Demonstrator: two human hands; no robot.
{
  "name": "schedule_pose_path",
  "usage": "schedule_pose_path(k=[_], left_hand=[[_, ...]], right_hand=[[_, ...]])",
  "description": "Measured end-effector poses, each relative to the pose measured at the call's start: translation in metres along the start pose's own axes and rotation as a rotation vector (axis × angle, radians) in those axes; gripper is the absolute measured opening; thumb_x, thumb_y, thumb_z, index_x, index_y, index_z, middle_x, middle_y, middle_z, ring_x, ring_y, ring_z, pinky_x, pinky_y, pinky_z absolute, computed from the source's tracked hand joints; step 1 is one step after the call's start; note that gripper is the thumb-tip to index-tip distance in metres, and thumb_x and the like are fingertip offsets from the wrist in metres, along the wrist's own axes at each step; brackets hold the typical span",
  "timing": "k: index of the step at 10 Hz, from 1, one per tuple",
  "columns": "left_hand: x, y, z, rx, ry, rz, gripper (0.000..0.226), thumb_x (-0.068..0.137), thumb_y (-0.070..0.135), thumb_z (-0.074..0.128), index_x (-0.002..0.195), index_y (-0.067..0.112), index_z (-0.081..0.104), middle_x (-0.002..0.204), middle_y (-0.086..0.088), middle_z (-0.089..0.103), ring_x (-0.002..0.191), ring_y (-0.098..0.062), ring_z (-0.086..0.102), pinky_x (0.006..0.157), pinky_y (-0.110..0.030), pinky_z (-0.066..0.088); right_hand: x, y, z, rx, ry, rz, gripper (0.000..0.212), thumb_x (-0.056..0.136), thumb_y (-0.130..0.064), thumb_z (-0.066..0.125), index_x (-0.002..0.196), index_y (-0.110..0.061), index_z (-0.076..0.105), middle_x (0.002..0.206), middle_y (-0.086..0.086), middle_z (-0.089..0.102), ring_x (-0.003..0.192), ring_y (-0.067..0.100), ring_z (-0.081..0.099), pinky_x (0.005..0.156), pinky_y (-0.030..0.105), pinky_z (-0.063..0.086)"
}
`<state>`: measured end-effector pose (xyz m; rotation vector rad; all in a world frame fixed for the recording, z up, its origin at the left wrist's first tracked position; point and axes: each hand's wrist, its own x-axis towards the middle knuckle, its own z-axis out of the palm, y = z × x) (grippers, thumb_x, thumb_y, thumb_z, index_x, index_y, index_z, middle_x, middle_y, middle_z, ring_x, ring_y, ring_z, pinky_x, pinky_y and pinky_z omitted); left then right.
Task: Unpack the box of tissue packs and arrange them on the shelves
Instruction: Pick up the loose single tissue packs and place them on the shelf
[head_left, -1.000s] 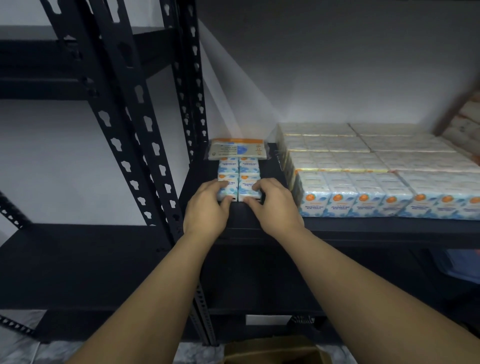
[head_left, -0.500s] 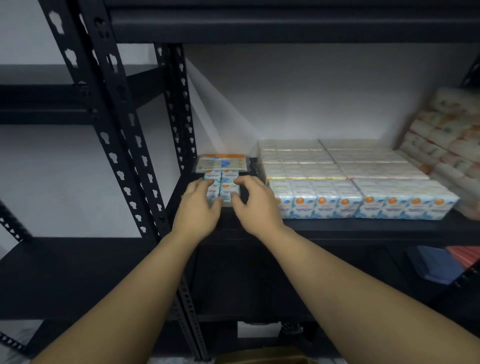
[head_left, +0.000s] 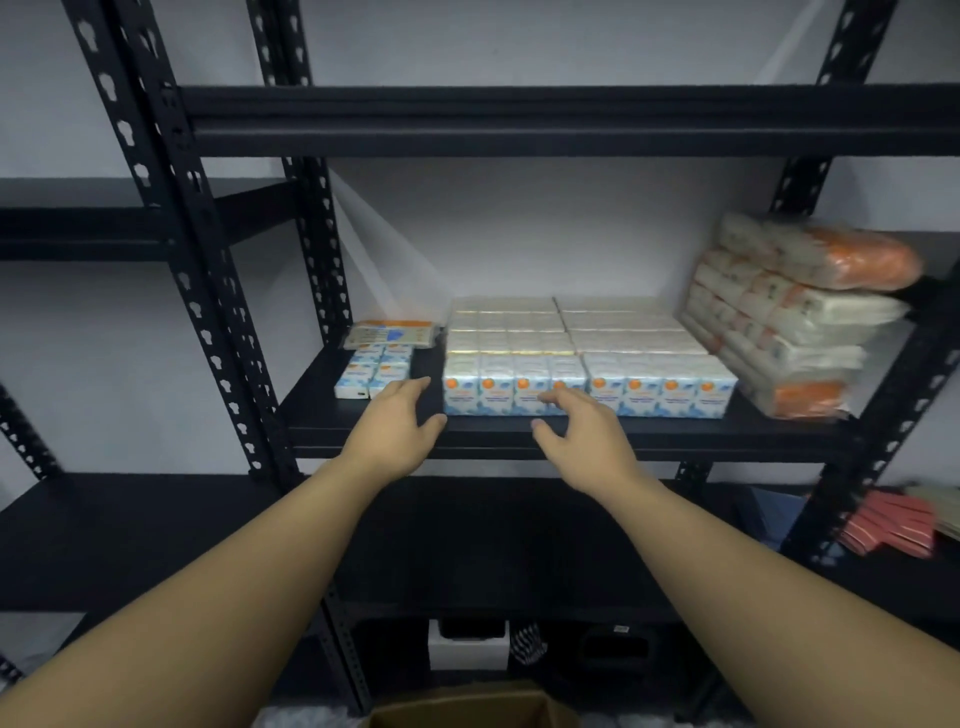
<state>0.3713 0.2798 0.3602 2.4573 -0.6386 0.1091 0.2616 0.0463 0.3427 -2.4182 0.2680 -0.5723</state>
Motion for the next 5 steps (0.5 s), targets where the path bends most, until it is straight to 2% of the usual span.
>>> schedule_pose_path(k=[2, 5], left_hand=[[-0.047, 0.034, 0.011, 0.048, -0.025, -0.013, 0.065, 0.099, 0.041, 0.064, 0.156, 0.019, 0.042, 0.155, -0.004, 0.045, 0.14, -0.024, 0.045, 0.114, -0.039, 0.04], [-0.084, 0.074, -0.002, 0.095, -0.001, 0.012, 0.063, 0.099, 0.043, 0.064, 0.153, 0.019, 0.046, 0.153, -0.003, 0.047, 0.141, -0.023, 0.043, 0.114, -0.038, 0.038]], right_hand=[[-0.048, 0.038, -0.068, -0.111, -0.051, 0.063, 0.048, 0.1, -0.035, 0.063, 0.145, -0.022, 0.057, 0.147, -0.003, 0.055, 0.134, 0.02, 0.051, 0.105, 0.039, 0.047], [-0.083, 0.046, -0.126, -0.139, -0.04, 0.109, 0.055, 0.1, -0.038, 0.063, 0.151, -0.022, 0.051, 0.153, 0.0, 0.051, 0.136, 0.022, 0.05, 0.104, 0.038, 0.047]])
